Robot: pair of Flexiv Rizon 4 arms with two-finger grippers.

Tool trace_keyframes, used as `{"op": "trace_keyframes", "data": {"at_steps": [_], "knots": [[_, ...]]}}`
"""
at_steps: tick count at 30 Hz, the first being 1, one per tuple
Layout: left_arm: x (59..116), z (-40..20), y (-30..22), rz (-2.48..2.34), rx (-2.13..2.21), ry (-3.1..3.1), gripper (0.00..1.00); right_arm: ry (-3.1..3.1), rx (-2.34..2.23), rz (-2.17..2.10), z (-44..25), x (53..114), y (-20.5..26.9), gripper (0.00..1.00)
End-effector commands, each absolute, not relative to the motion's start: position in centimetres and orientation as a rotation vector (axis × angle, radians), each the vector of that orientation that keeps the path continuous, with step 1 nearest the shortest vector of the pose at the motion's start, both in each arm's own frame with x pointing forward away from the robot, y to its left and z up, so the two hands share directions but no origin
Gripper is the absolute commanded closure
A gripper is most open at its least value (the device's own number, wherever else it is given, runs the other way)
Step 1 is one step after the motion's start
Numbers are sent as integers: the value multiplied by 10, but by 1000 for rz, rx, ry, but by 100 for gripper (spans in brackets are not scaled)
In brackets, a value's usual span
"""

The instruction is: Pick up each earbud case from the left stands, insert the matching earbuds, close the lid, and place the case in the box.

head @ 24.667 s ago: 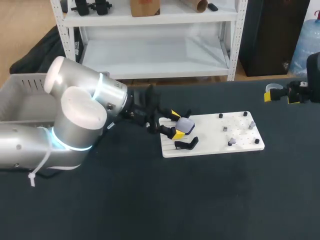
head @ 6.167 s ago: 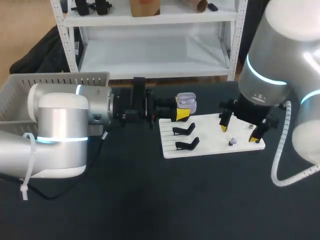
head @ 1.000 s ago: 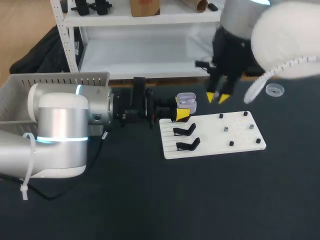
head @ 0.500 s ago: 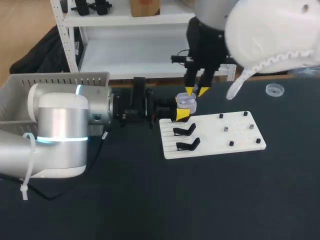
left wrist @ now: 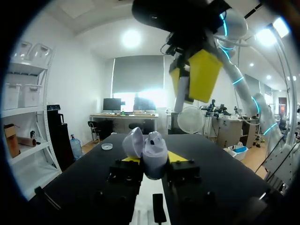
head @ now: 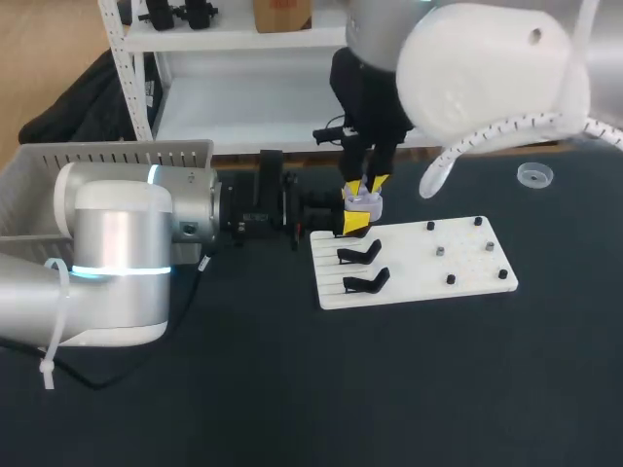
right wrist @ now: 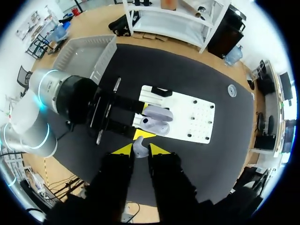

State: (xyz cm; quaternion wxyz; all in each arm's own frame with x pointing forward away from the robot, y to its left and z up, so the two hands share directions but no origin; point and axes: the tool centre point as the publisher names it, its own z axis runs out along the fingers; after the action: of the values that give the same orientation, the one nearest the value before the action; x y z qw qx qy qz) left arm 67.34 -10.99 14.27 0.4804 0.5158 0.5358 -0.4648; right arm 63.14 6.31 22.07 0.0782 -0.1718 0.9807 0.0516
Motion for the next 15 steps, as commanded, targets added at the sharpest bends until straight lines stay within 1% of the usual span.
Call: {"op": "trace_keyframes", "data": {"at_steps": [1, 15], "knots": [[673, 142, -110, -1131, 1254, 1306, 100, 2951, -545, 129, 213, 638, 67, 100], [673, 142, -110, -1131, 1254, 1306, 100, 2968, -589, 97, 196, 648, 72, 100]]}}
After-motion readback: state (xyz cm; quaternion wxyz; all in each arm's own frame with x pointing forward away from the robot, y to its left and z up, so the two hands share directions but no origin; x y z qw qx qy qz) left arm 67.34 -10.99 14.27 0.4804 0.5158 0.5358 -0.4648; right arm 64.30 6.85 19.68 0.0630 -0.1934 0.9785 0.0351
